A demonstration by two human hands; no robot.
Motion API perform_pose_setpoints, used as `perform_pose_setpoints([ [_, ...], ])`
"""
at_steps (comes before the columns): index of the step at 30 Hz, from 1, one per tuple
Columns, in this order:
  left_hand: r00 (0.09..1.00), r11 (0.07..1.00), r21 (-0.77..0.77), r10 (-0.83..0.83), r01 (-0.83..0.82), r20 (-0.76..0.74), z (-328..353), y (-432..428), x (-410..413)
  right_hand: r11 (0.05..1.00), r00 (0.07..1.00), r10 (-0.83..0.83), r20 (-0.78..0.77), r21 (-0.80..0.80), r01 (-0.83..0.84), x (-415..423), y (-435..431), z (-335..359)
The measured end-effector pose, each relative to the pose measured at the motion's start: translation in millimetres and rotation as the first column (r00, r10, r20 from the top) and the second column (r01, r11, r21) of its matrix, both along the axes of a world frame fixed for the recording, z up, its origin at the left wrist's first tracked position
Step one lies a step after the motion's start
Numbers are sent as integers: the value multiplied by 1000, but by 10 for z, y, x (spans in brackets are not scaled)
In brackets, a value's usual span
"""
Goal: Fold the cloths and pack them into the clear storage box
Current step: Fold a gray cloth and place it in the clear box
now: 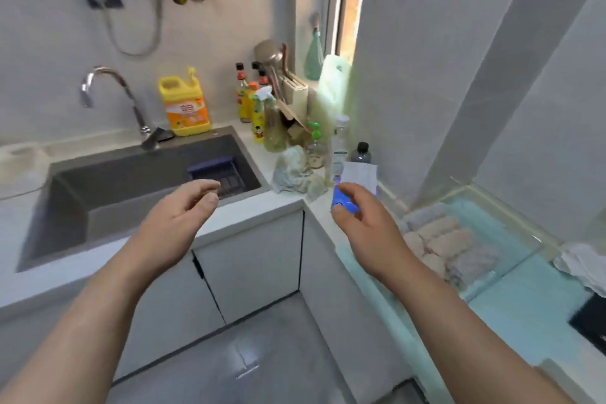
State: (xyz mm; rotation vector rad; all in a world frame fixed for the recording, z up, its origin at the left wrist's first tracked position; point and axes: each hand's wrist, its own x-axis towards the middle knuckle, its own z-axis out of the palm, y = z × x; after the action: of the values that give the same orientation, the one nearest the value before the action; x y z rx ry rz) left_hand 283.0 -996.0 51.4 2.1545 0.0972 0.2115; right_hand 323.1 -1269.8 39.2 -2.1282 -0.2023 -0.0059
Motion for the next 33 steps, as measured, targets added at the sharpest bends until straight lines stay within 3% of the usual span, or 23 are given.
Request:
perform_pose_setpoints([
  [5, 954, 953, -97, 293, -287, 57, 2, 1027, -1056, 950, 948, 310, 78, -69, -305, -430, 1236, 185],
  [13, 757, 731, -310, 652, -608, 52, -136, 2902, -2986, 803, 801, 595, 58, -75, -591, -1519, 3515, 281],
  [17, 679, 627, -418, 734, -658, 31, -246, 3374, -3643, 705, 704, 708, 62, -129, -697, -2007, 4375, 222],
  [20, 649, 580, -420, 760, -698, -30, -268, 3713, -4033, 618, 627, 779, 20, -188, -763, -2262, 4891, 205],
  [23, 556, 480, -434, 829, -762, -58, -315, 4162, -4316, 578, 597, 800, -56, -196, -792, -2371, 5418, 174],
  [33, 440, 360, -375, 885, -854, -151, -797, 5808, -4382, 433, 453, 880, -143, -152, -889, -2245, 7529, -404],
])
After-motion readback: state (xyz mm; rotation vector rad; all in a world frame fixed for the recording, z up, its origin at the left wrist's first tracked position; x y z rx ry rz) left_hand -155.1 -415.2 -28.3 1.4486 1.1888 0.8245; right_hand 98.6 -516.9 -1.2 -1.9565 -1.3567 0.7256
